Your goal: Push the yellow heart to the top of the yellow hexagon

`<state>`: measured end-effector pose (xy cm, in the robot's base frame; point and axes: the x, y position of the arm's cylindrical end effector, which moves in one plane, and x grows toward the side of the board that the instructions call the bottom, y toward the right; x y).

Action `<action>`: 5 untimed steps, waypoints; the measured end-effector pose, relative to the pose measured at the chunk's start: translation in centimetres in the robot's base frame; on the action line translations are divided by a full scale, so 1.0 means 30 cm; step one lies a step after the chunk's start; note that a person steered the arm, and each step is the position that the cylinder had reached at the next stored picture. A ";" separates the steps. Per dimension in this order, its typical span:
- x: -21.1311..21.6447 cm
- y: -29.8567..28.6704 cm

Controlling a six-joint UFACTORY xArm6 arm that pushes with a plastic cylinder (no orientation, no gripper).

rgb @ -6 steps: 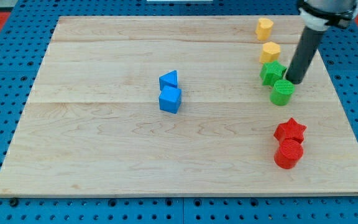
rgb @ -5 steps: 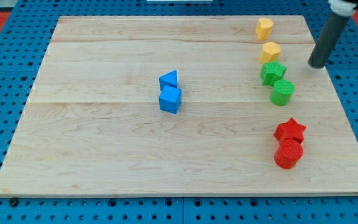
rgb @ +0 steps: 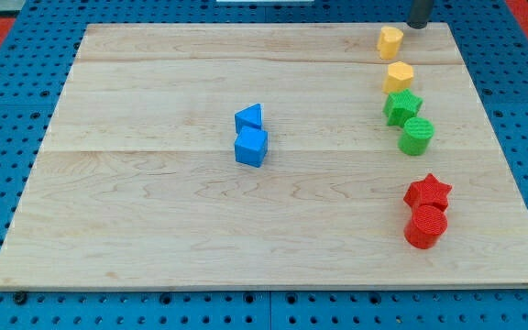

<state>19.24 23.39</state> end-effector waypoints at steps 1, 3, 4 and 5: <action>0.000 -0.097; 0.001 -0.241; 0.017 -0.227; 0.130 -0.203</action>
<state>23.14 17.32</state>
